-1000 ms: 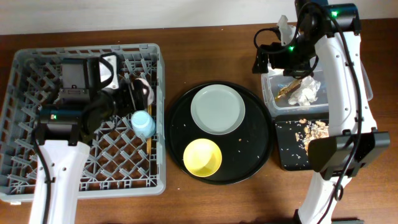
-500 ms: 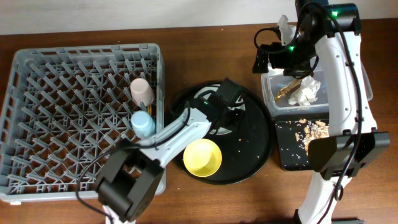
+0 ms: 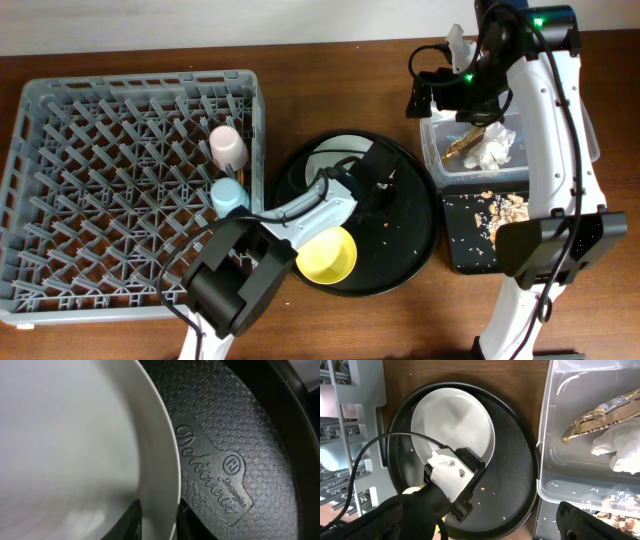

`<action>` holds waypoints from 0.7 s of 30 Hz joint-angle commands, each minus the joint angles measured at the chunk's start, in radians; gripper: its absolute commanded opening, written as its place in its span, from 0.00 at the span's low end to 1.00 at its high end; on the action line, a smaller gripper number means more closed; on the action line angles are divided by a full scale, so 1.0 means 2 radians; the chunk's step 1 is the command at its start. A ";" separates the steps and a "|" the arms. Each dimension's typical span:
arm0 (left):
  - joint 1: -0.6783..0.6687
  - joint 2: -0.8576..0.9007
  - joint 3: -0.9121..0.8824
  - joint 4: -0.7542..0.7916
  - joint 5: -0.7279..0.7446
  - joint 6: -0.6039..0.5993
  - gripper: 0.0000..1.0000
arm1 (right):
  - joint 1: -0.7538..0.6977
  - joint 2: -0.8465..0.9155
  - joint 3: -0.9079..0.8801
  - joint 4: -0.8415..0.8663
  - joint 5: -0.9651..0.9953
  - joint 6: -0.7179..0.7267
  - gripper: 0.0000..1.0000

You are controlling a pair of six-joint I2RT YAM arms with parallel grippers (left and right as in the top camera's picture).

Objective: Sort waste into correct bins and load items into the dishwasher rack
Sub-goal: 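Grasp the white plate's edge with the left gripper, then lift the white plate and stand it upright in the rack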

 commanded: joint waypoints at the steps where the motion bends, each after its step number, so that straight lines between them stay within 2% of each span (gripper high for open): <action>1: -0.003 0.016 0.001 -0.017 -0.080 0.011 0.15 | 0.001 -0.003 0.006 0.000 -0.002 -0.003 0.99; 5: -0.003 0.010 0.001 -0.029 -0.130 0.033 0.13 | 0.001 -0.003 0.006 0.000 -0.002 -0.003 0.99; 8: -0.007 0.010 0.001 -0.049 -0.130 0.033 0.17 | 0.000 -0.003 0.006 0.000 -0.002 -0.003 0.99; 9: -0.009 0.010 0.001 -0.051 -0.130 0.033 0.15 | 0.000 -0.003 0.006 0.000 -0.002 -0.003 0.99; 11: -0.010 0.009 0.002 -0.049 -0.133 0.033 0.00 | 0.000 -0.003 0.006 0.000 -0.002 -0.003 0.99; 12: -0.010 0.004 0.005 -0.050 -0.143 0.033 0.00 | 0.001 -0.003 0.006 0.000 -0.002 -0.003 0.99; 15: -0.009 -0.072 0.005 -0.051 -0.220 0.033 0.00 | 0.001 -0.003 0.006 0.000 -0.002 -0.003 0.99; 19: 0.000 -0.234 0.005 -0.113 -0.221 0.033 0.00 | 0.001 -0.003 0.006 0.000 -0.002 -0.003 0.99; 21: 0.019 -0.286 0.005 -0.142 -0.203 0.035 0.00 | 0.000 -0.003 0.006 0.000 -0.002 -0.003 0.99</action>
